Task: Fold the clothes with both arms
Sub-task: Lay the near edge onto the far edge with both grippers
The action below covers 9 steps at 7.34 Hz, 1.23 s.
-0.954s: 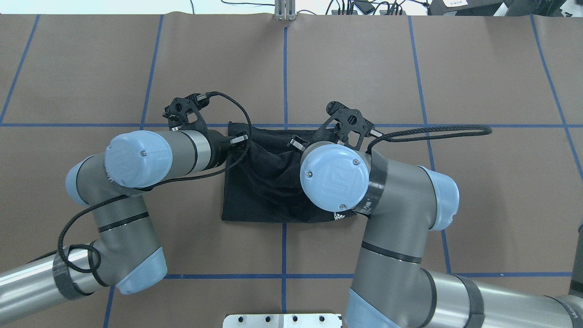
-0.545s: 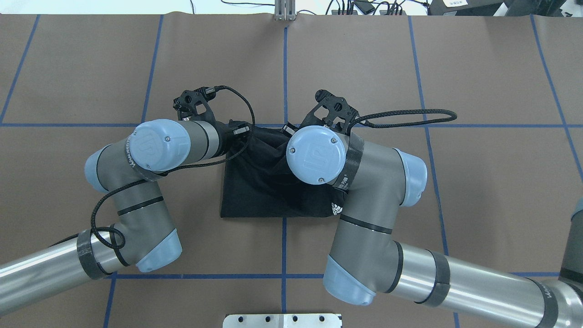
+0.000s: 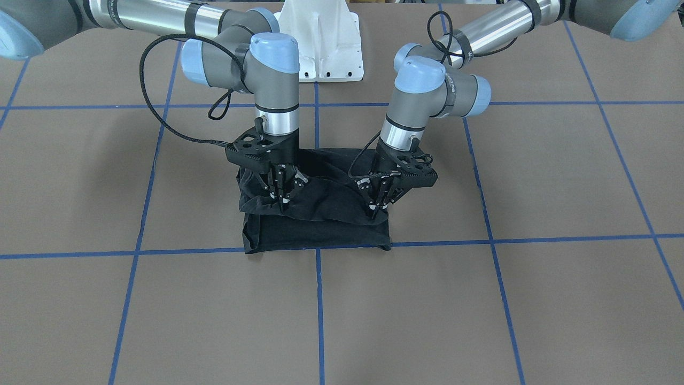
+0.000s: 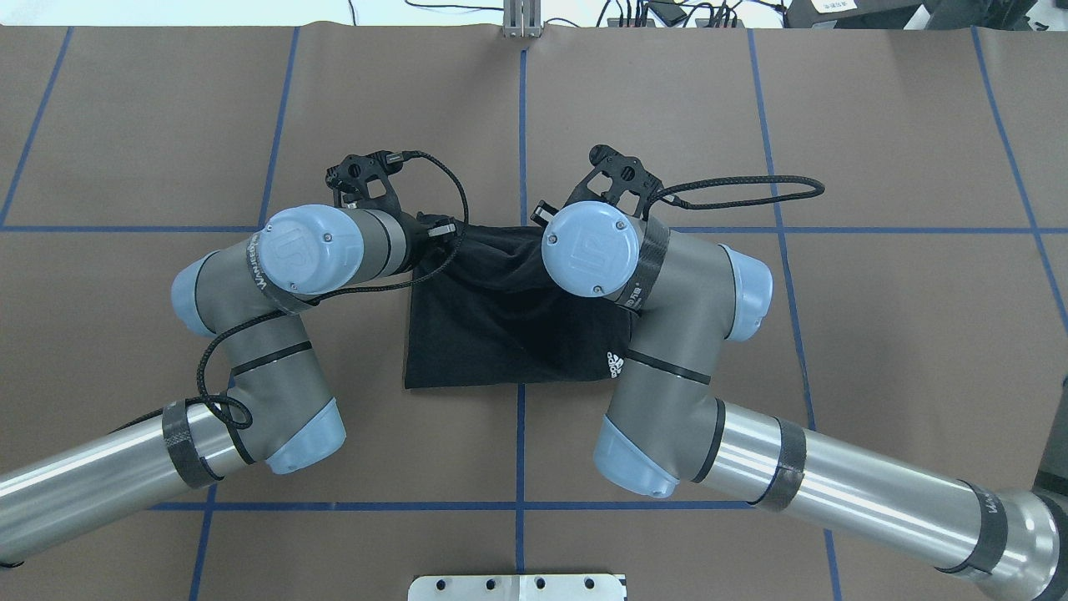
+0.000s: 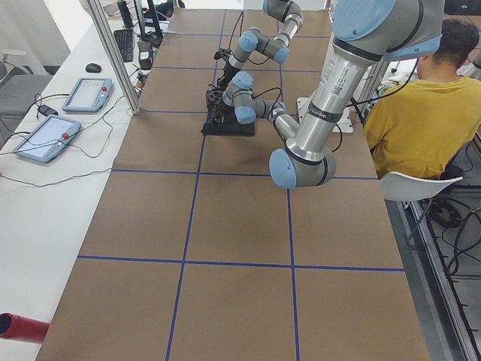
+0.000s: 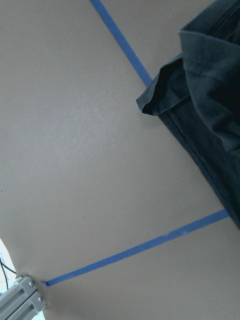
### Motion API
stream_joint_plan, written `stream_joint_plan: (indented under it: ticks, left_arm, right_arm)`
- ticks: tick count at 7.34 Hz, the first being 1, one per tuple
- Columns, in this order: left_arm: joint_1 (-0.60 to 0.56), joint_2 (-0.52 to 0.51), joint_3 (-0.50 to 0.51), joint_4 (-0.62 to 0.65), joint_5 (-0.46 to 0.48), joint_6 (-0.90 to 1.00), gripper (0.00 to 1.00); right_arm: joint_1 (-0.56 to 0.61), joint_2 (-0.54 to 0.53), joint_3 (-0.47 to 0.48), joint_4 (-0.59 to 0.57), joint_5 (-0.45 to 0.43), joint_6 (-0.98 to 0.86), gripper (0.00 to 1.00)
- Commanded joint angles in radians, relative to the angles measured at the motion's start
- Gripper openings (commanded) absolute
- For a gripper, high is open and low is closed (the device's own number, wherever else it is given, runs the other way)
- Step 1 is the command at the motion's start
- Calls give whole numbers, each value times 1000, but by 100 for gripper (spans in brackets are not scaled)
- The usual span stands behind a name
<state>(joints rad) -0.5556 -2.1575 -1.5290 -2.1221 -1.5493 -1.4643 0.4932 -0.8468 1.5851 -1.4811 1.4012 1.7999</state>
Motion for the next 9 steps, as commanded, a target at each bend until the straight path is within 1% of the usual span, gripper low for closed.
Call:
stream_joint_plan:
  ticks: [1, 3, 4, 5, 6, 7, 8, 9]
  left_arm:
    - [-15, -1, 4, -9, -1, 6, 0]
    - [-30, -13, 4, -7, -5, 45, 0]
    - [-35, -13, 4, -7, -5, 47, 6]
    - [-37, -13, 4, -7, -5, 59, 65]
    - [-38, -13, 4, -9, -5, 88, 100]
    - [-53, -13, 1, -9, -17, 116, 100]
    - [-87, -13, -8, -9, -91, 195, 100]
    - [-118, -9, -14, -9, -136, 255, 100]
  right_arm:
    - [30, 0, -10, 1, 33, -30, 0]
    - [36, 0, -26, 2, 39, -48, 0]
    - [41, 0, -30, 2, 41, -53, 15]
    - [44, 0, -33, 1, 45, -88, 96]
    - [57, 2, -34, 1, 58, -94, 100]
    - [85, 27, -33, -1, 128, -134, 100]
    - [111, 37, -24, -5, 209, -155, 100]
    - [108, 40, -7, -7, 226, -155, 100]
